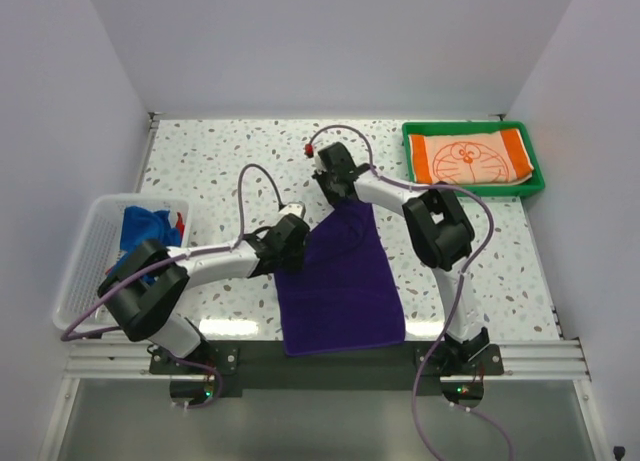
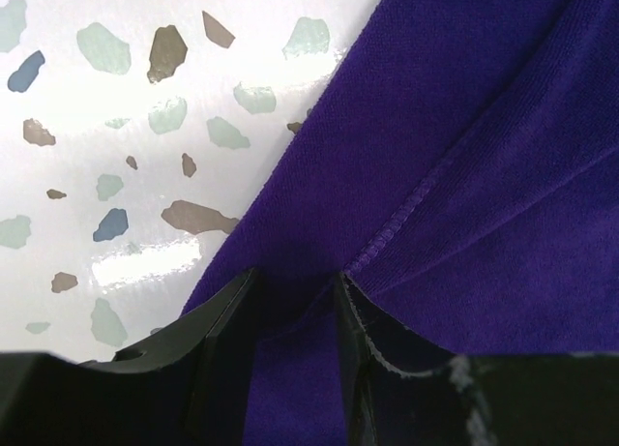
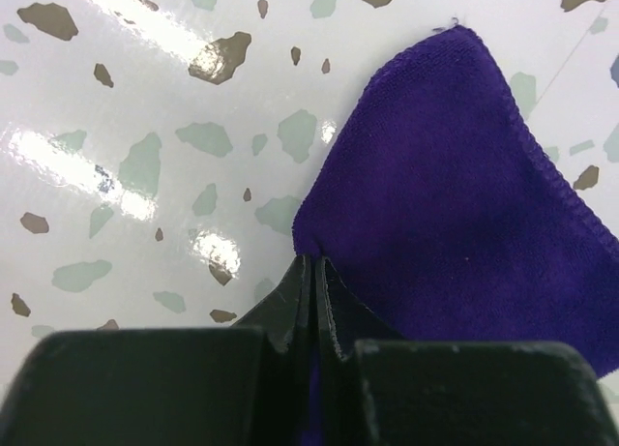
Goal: Fold and stack the towels
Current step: Flatten out the crumpled towel
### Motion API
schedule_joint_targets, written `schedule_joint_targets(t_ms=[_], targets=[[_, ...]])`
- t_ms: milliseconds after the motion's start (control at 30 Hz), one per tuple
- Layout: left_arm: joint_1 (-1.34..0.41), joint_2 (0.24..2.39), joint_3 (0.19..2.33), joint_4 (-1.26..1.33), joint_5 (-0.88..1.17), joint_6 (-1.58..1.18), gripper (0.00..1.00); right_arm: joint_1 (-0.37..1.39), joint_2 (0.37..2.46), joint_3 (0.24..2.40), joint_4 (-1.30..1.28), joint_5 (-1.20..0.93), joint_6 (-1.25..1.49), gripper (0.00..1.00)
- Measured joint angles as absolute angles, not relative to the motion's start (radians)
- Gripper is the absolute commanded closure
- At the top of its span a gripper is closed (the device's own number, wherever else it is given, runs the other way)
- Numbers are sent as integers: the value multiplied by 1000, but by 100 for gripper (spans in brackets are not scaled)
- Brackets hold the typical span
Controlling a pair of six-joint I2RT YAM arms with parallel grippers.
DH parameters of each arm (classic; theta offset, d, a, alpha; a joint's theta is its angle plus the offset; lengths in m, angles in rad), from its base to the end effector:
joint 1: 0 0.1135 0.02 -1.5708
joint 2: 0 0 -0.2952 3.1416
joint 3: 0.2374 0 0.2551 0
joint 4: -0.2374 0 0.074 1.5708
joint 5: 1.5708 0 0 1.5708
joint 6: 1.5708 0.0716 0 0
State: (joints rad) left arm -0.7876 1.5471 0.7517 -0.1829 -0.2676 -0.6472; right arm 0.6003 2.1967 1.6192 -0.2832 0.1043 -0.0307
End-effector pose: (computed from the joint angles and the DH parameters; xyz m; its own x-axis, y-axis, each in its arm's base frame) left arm 0.2316 -0.2058 0.1549 -0.8162 -0.0044 -0.5778 0.1092 0.9808 -0.1617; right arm 0.4400 0.2922 0.1575 -0.6099 -0.4545 -0.6492 -0.5248 0.8455 -0.0989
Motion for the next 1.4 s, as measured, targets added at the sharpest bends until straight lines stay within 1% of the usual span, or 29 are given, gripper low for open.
schedule_joint_targets(t_ms=[133,233,333,433,500,667,700,733,833,900,933,967,1033,1067,1100,1167,1233,1333,1367,1400], targets=[[-788,1533,736,-183,-266,-663,59,598,2141,1592,-285,129,9,100],[-788,1520,724,-186,-267,-674,59,578,2015,1505,-270,136,75,100],[-788,1512,718,-194,-267,-685,60,508,1823,1354,-226,115,178,100],[-788,1505,713,-197,-268,-694,60,411,1633,1153,-145,95,293,100],[-788,1502,710,-199,-268,-697,60,361,1542,1013,-93,96,353,100],[-788,1492,707,-219,-268,-697,60,343,1451,744,-78,123,455,97],[-788,1486,704,-225,-268,-697,60,340,1439,708,-86,132,472,93],[-788,1478,699,-233,-268,-697,60,337,1426,683,-102,147,485,92],[-788,1450,681,-261,-271,-700,60,326,1381,661,-148,208,522,89],[-788,1433,672,-282,-275,-706,60,321,1351,661,-171,255,545,84],[-788,1428,669,-290,-276,-708,60,319,1338,661,-181,277,554,80],[-788,1420,665,-299,-277,-714,58,319,1330,661,-191,294,559,73],[-788,1402,655,-316,-278,-715,56,316,1312,662,-212,331,567,66],[-788,1393,651,-328,-277,-714,54,314,1306,663,-224,344,566,61],[-788,1383,646,-338,-278,-713,52,314,1303,667,-238,353,561,59],[-788,1365,641,-363,-277,-710,48,312,1301,688,-260,352,537,56],[-788,1349,639,-393,-274,-698,46,313,1301,718,-270,324,506,56],[-788,1312,636,-424,-261,-677,40,341,1303,792,-280,275,450,56],[-788,1299,636,-429,-253,-669,29,362,1311,827,-290,264,434,56],[-788,1282,636,-432,-245,-658,27,388,1324,867,-293,258,419,56]])
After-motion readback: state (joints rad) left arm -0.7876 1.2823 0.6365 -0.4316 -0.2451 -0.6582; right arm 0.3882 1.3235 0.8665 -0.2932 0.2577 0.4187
